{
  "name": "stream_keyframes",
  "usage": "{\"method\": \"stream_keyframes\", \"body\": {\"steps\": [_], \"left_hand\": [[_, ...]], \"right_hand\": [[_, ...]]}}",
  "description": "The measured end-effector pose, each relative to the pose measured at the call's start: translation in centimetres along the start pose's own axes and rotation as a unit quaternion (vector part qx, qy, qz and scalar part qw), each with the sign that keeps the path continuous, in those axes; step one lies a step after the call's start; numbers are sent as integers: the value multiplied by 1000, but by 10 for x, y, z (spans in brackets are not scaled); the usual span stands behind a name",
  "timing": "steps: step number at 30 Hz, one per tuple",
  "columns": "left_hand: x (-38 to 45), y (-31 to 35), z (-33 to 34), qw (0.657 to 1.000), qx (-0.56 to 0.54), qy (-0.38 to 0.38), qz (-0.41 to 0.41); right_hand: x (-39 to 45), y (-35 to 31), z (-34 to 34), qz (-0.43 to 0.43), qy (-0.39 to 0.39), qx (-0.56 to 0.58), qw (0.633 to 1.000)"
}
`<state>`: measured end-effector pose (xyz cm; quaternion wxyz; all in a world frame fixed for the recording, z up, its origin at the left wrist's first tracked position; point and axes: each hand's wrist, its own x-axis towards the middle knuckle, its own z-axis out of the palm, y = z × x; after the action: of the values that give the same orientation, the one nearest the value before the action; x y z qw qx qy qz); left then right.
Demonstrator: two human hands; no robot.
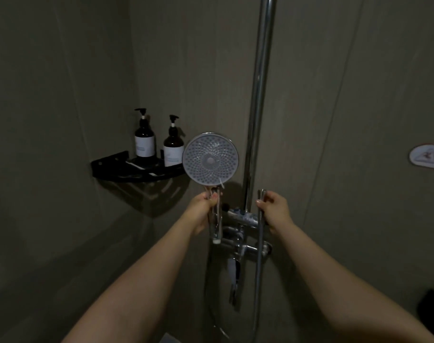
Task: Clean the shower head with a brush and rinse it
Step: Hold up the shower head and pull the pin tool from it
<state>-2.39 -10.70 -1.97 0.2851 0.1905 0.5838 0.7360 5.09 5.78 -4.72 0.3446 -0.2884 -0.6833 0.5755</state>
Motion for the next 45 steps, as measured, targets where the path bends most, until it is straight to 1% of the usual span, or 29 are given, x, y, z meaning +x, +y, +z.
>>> {"method": "stream_keyframes", "body": {"steps": [4,8,12,15,20,25,28,31,36,40,42,44,45], "left_hand": [[5,-5,15,1000,4,-22,-9],[11,-7,22,999,14,-28,-24],[19,-7,21,999,18,-27,-26],[26,-9,16,999,35,-14,-22],[33,-11,9,1000,16,4,-17],[32,-15,3,1000,12,3,-26],[28,-13,3,999,4,7,-32],[24,-9,1,1000,-5,12,-29],[24,-8,-2,1000,-3,19,-22],[23,-12,-6,999,13,25,-29],[22,-13,-7,999,12,25,-38],[20,-13,-8,999,15,25,-35],[20,-13,-9,999,13,25,-31]], "right_hand": [[16,5,-19,-38,29,-82,995],[24,13,-23,-53,11,-170,984],[32,23,-21,-62,-8,-265,962],[38,30,-19,-29,-24,-256,966],[48,36,-18,21,-16,-165,986],[46,52,-6,26,-29,-238,970],[45,54,-3,8,-21,-248,968],[44,54,-6,11,-25,-244,969],[36,48,-7,12,-62,-332,941],[15,61,1,-33,-71,-353,932],[8,68,3,-54,-58,-369,926],[7,67,4,-68,-65,-410,907],[8,65,3,-73,-83,-454,884]]}}
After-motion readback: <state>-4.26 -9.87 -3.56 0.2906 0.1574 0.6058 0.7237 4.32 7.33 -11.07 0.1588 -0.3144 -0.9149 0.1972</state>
